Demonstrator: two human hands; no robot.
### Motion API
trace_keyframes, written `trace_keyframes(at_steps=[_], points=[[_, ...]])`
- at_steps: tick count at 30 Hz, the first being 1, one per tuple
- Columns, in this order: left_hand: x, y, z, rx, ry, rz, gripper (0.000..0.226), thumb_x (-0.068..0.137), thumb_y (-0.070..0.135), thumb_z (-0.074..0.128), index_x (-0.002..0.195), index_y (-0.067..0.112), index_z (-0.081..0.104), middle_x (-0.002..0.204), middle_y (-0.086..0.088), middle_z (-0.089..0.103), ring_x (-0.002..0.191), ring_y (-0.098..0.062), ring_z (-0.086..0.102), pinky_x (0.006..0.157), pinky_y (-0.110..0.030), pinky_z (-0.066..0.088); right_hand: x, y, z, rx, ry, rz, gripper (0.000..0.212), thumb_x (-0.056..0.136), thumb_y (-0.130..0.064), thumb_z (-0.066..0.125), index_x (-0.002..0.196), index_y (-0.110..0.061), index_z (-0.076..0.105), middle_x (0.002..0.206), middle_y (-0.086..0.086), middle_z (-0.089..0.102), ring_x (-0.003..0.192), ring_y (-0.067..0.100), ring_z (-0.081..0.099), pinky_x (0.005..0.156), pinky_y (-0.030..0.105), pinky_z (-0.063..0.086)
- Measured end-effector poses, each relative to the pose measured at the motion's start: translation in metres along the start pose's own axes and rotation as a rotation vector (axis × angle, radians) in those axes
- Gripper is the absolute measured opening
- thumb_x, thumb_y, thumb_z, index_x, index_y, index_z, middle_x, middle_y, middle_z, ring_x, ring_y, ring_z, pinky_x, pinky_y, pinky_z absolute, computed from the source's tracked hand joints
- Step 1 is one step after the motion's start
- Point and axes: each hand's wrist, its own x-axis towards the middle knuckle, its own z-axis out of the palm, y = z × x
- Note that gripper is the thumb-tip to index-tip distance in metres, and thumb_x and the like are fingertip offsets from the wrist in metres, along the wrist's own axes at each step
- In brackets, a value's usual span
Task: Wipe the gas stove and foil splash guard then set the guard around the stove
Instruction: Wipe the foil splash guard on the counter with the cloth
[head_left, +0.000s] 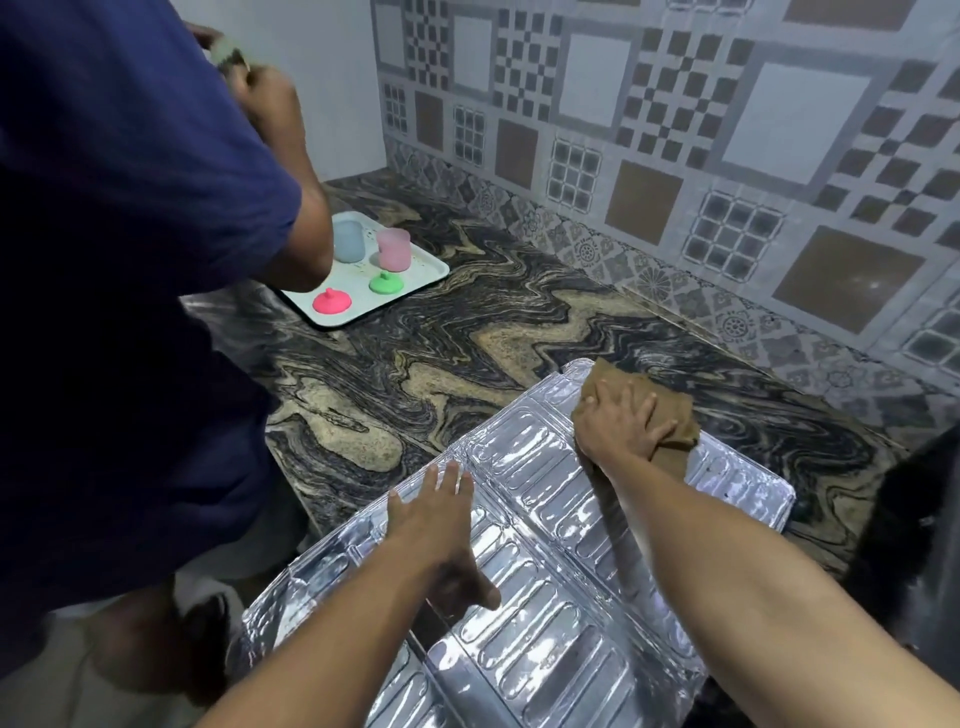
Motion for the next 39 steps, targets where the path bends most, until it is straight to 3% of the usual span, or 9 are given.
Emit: trace_keyframes(at_steps=[6,11,16,21,27,29,32,35,39], points=[[0.005,-0.001,0.0,0.036,-0.011,-0.006,0.146,0.052,0.068,0.079,0.152,0.017,-0.015,0.159,-0.002,-0.023,0.147,-0.026,-0.018,0.116,-0.061,0.001,0.019,-0.022,-0.002,0.0,-0.063,-0.231,0.051,0.102,-0.039,0.023,0.152,-0.03,0.013,0.163,-0.005,0.002,0.147,0.034,-0.012,0.109,0.071,-0.005],[0.007,0.001,0.001,0.062,-0.035,-0.019,0.147,0.052,0.068,0.079,0.152,0.016,-0.016,0.158,-0.002,-0.024,0.147,-0.027,-0.018,0.116,-0.062,0.002,0.024,-0.019,-0.001,-0.017,-0.119,-0.268,0.046,0.102,-0.042,0.022,0.148,-0.039,0.019,0.163,-0.007,0.004,0.148,0.034,-0.009,0.108,0.073,-0.003],[0.006,0.003,-0.002,0.038,-0.048,-0.027,0.146,0.054,0.065,0.08,0.151,0.016,-0.017,0.158,-0.003,-0.024,0.146,-0.028,-0.019,0.115,-0.062,0.0,0.027,-0.018,-0.012,-0.132,-0.174,-0.324,0.053,0.101,-0.045,0.023,0.151,-0.039,0.007,0.163,-0.003,-0.001,0.147,0.039,-0.007,0.105,0.077,0.004],[0.007,0.004,-0.003,0.054,-0.068,-0.033,0.148,0.052,0.066,0.08,0.152,0.017,-0.017,0.158,-0.002,-0.025,0.146,-0.028,-0.019,0.115,-0.063,0.0,0.024,-0.025,-0.015,-0.292,-0.169,-0.465,0.058,0.1,-0.03,0.028,0.147,-0.052,0.001,0.163,0.002,-0.003,0.144,0.048,-0.002,0.098,0.083,0.008],[0.009,0.002,-0.002,0.041,-0.058,-0.032,0.148,0.052,0.066,0.081,0.152,0.018,-0.017,0.158,-0.001,-0.025,0.146,-0.027,-0.02,0.115,-0.063,0.0,0.012,-0.024,0.005,0.112,0.017,-0.253,0.073,0.094,-0.011,0.035,0.153,-0.029,-0.004,0.161,0.003,0.018,0.149,0.028,0.003,0.11,0.068,-0.009],[0.008,0.002,-0.001,0.03,-0.058,-0.033,0.148,0.052,0.065,0.082,0.152,0.018,-0.017,0.158,-0.001,-0.025,0.146,-0.026,-0.02,0.115,-0.062,-0.001,0.013,-0.025,0.006,0.094,-0.006,-0.245,0.069,0.093,-0.01,0.036,0.153,-0.026,0.005,0.162,0.0,0.015,0.15,0.025,0.0,0.111,0.067,-0.01],[0.008,0.003,-0.002,0.045,-0.06,-0.037,0.148,0.052,0.065,0.081,0.152,0.017,-0.018,0.158,-0.002,-0.026,0.146,-0.027,-0.02,0.115,-0.063,0.0,-0.002,-0.026,0.003,0.059,-0.087,-0.402,0.055,0.099,-0.019,0.037,0.149,-0.037,0.023,0.161,-0.008,0.012,0.149,0.027,-0.003,0.111,0.067,-0.011],[0.008,0.003,-0.003,0.046,-0.061,-0.035,0.149,0.051,0.066,0.082,0.152,0.017,-0.017,0.158,-0.002,-0.025,0.147,-0.027,-0.019,0.115,-0.062,0.002,-0.033,-0.022,0.012,0.003,-0.104,-0.563,0.049,0.103,-0.037,0.027,0.151,-0.036,0.017,0.162,-0.008,0.01,0.149,0.024,-0.003,0.114,0.064,-0.009],[0.006,0.003,-0.003,0.054,-0.054,-0.037,0.147,0.052,0.067,0.081,0.153,0.016,-0.013,0.16,-0.002,-0.022,0.147,-0.026,-0.017,0.116,-0.062,0.005,-0.03,-0.014,0.009,-0.034,-0.044,-0.398,0.056,0.099,-0.05,0.02,0.152,-0.035,0.011,0.163,0.0,0.002,0.149,0.022,-0.003,0.116,0.057,-0.007]])
